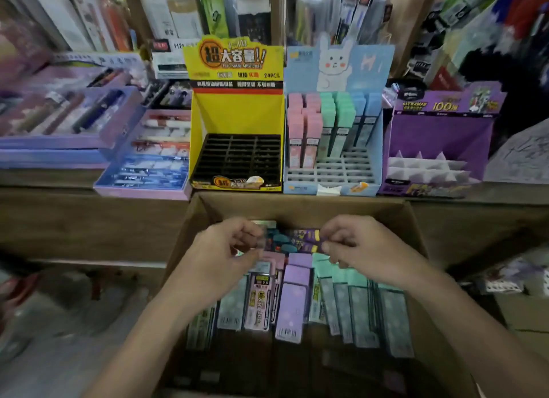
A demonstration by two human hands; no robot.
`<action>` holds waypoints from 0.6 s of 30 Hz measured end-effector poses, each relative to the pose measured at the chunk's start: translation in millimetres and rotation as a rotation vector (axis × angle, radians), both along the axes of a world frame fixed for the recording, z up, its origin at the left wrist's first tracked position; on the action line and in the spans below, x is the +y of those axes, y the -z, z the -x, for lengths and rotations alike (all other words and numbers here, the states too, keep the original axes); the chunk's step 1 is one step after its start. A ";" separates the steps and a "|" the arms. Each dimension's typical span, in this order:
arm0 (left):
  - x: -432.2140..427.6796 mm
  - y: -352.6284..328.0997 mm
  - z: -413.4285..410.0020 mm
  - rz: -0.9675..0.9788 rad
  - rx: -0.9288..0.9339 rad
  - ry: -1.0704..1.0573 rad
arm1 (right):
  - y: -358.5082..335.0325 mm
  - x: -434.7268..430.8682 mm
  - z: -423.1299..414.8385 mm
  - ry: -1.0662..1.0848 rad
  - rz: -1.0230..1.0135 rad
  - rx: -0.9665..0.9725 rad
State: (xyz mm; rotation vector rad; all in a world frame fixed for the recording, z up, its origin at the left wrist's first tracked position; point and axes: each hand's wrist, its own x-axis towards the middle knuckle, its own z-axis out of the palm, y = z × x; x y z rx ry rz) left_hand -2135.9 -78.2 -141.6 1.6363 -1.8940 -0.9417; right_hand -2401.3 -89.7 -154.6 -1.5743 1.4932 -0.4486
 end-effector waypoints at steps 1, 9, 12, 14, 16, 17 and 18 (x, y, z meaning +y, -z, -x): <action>7.4 6.2 -4.4 -0.042 -0.021 -0.003 | -0.7 4.6 -2.2 -0.029 -0.009 0.017; 46.6 29.6 -24.9 -0.212 -0.140 -0.008 | 6.1 44.0 -29.5 -0.204 -0.126 0.124; 57.2 31.9 -28.4 -0.326 -0.184 0.131 | 13.1 58.2 -34.4 -0.286 -0.181 0.187; 61.9 33.7 -30.1 -0.402 -0.231 0.218 | 16.4 66.5 -31.9 -0.344 -0.236 0.253; 63.9 34.6 -31.4 -0.433 -0.297 0.273 | 18.2 73.3 -26.6 -0.376 -0.268 0.310; 64.0 34.6 -32.2 -0.439 -0.328 0.288 | 18.8 76.2 -24.3 -0.383 -0.268 0.340; 63.4 35.1 -33.3 -0.446 -0.350 0.300 | 19.7 78.8 -22.7 -0.387 -0.258 0.372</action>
